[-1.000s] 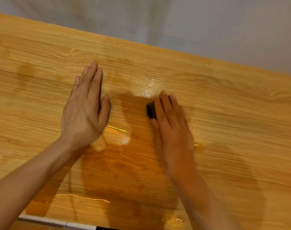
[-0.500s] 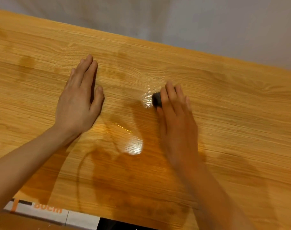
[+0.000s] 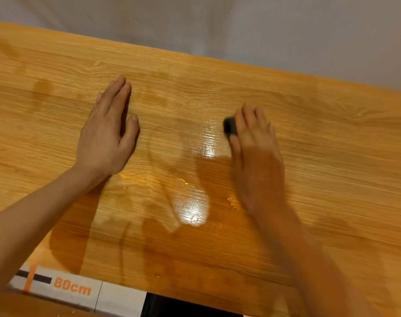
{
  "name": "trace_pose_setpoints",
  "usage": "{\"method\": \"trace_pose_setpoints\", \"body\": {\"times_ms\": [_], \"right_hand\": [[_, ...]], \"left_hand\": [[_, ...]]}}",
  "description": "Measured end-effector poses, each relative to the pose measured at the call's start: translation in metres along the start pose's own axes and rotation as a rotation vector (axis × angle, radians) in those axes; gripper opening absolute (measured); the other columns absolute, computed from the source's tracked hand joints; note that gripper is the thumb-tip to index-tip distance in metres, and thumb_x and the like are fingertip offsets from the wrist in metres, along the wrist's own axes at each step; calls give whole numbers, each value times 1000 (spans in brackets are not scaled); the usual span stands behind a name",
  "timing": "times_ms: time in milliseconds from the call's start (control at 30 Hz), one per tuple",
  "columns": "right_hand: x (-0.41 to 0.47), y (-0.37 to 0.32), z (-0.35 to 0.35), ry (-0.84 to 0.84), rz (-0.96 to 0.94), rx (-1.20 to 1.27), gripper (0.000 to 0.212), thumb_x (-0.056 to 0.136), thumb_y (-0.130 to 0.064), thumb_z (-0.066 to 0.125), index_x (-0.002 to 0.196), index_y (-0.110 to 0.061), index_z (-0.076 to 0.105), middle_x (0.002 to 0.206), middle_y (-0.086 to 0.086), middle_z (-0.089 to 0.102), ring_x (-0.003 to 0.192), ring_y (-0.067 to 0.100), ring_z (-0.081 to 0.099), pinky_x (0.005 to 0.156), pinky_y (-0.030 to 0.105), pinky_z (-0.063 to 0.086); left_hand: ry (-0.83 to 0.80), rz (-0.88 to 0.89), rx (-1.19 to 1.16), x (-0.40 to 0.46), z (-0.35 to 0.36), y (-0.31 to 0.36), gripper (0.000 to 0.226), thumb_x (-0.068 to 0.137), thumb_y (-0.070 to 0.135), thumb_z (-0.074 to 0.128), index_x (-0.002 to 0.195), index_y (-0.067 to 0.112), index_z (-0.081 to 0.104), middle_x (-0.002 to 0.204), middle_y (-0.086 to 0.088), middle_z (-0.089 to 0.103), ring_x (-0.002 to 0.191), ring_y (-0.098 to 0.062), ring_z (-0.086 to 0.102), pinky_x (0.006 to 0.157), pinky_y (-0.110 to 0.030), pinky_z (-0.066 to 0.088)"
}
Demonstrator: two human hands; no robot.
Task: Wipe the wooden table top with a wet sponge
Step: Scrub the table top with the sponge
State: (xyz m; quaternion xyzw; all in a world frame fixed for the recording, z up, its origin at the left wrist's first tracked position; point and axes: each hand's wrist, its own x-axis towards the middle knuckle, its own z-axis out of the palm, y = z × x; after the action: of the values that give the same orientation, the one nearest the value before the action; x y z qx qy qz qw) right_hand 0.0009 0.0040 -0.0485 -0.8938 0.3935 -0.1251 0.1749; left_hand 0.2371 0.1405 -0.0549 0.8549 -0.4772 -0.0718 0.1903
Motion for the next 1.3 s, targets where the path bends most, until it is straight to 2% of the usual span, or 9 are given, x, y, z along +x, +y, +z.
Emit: {"method": "trace_pose_setpoints", "body": {"times_ms": [167,333,533,733,833,900,967,1100,1300], "right_hand": [[95,17,2,63,134,23,46,107,-22,27,150,-9,30,160,8,22,150,23,13,123,36,4],[3,21,-8,66,59,-6,45,105,-17,35,148,-4,34,157,13,28,148,28,19,122,41,11],[-15,-10,4,235,307,-1,46,104,-25,30,145,-6,41,154,13,33,146,30,23,120,40,8],[14,-98,59,148,16,49,43,100,-26,37,134,-8,56,146,10,48,140,29,38,119,43,19],[11,-72,48,37,-205,4,43,98,-22,41,134,-3,54,145,13,49,139,32,39,117,40,16],[-9,-33,22,18,-112,-9,42,101,-19,44,139,-3,48,150,13,42,142,30,32,119,37,12],[-39,-1,-7,96,150,20,43,103,-18,41,144,-5,43,154,11,35,146,26,24,122,40,11],[-53,-29,2,283,471,28,43,105,-16,36,145,-4,39,155,12,32,147,25,22,122,37,9],[-24,-125,74,223,77,-63,46,94,-8,60,138,-2,50,147,15,46,140,30,38,118,42,23]], "left_hand": [[-14,-2,-6,0,-1,-2,57,107,32,35,158,10,29,168,-3,23,156,-17,18,124,-50,24],[-8,2,-17,-2,-1,-1,57,107,31,36,158,9,29,168,-3,23,156,-16,17,125,-48,22],[6,10,-18,0,0,-4,57,106,29,37,157,6,30,167,-6,24,156,-20,18,125,-48,20],[26,63,-3,0,3,-8,58,107,31,33,156,1,31,166,-13,26,155,-24,19,127,-44,17],[45,86,-3,1,5,-10,58,107,30,34,156,0,31,166,-15,26,155,-26,21,127,-42,15],[63,102,-3,0,6,-10,57,107,28,36,155,-2,32,165,-17,27,154,-28,23,128,-36,12],[71,110,-7,-2,6,-9,56,107,26,35,155,-4,32,164,-18,27,154,-29,23,128,-33,9],[49,100,-20,-2,4,-9,57,107,26,34,155,-5,30,165,-19,25,154,-30,22,128,-38,11],[36,85,-30,0,4,-7,58,107,26,33,157,-2,27,167,-15,21,156,-27,17,128,-35,8]]}}
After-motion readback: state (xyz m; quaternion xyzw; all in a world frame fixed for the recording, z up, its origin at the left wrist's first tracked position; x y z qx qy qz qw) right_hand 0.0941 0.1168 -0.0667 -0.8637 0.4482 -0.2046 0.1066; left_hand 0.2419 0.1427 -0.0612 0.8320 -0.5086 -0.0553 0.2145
